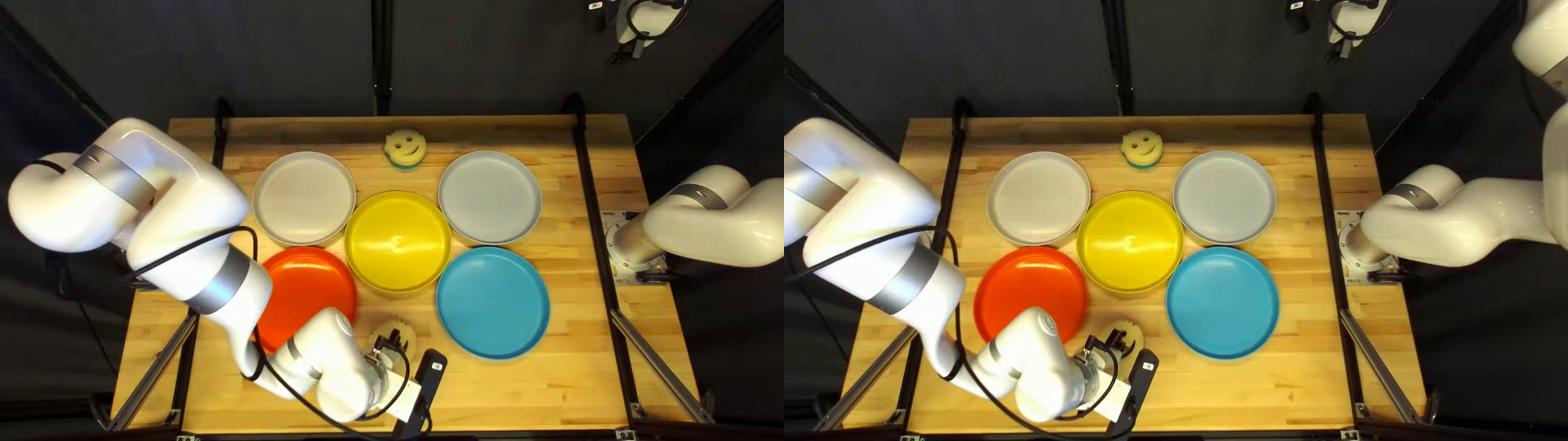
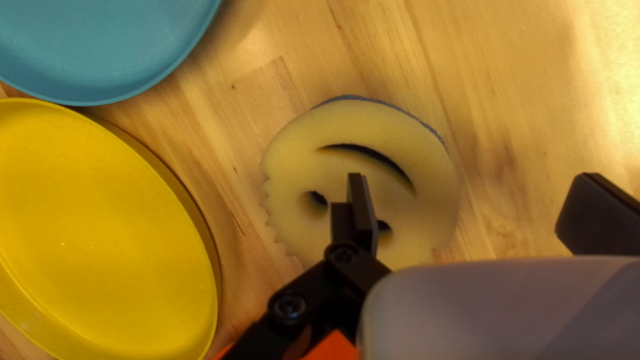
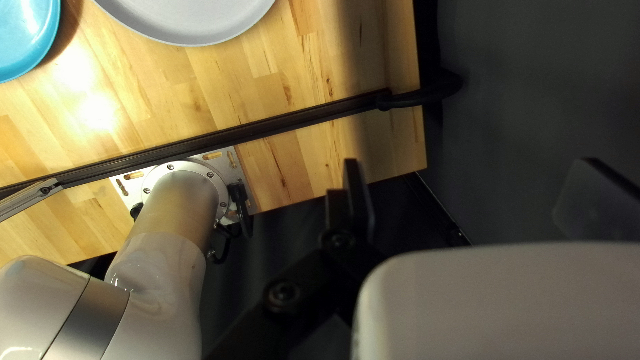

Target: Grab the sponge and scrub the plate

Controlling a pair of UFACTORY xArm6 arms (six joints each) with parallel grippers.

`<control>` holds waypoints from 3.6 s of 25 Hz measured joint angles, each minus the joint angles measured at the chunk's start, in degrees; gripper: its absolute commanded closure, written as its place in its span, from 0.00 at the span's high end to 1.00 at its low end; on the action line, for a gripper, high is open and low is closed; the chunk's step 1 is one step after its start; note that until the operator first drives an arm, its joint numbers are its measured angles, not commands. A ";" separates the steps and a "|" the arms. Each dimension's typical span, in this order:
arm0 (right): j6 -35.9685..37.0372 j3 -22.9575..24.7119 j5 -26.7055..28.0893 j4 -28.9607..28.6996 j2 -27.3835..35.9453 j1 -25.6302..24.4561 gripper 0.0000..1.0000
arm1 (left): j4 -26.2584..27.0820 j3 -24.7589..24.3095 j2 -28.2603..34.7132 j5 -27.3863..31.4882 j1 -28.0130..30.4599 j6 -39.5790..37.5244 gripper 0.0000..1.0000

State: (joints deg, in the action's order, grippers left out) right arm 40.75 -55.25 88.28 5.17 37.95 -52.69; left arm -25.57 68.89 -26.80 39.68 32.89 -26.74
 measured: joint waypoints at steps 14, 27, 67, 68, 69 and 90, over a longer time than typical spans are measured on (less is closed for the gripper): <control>0.00 0.00 0.00 0.00 0.00 0.00 1.00 | -0.67 -1.87 1.41 0.16 0.00 -2.04 0.00; 0.00 0.00 0.00 0.00 0.00 0.00 1.00 | -0.46 -2.93 3.87 1.36 0.15 -2.27 0.00; 0.00 0.00 0.00 0.00 0.00 0.00 1.00 | 15.80 -21.84 23.87 9.34 3.14 -0.14 0.00; 0.00 0.00 0.00 0.00 0.00 0.00 1.00 | 16.09 -22.33 23.92 8.84 2.99 -0.04 0.00; 0.00 0.00 0.00 0.00 0.00 0.00 1.00 | 16.31 -22.79 23.96 8.33 2.75 0.13 0.00; 0.00 0.00 0.00 0.00 0.00 0.00 1.00 | 19.52 -33.21 29.83 0.17 -10.33 13.94 0.00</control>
State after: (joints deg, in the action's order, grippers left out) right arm 40.75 -55.25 88.28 5.17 37.95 -52.68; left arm -6.05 35.68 3.04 39.85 22.56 -12.80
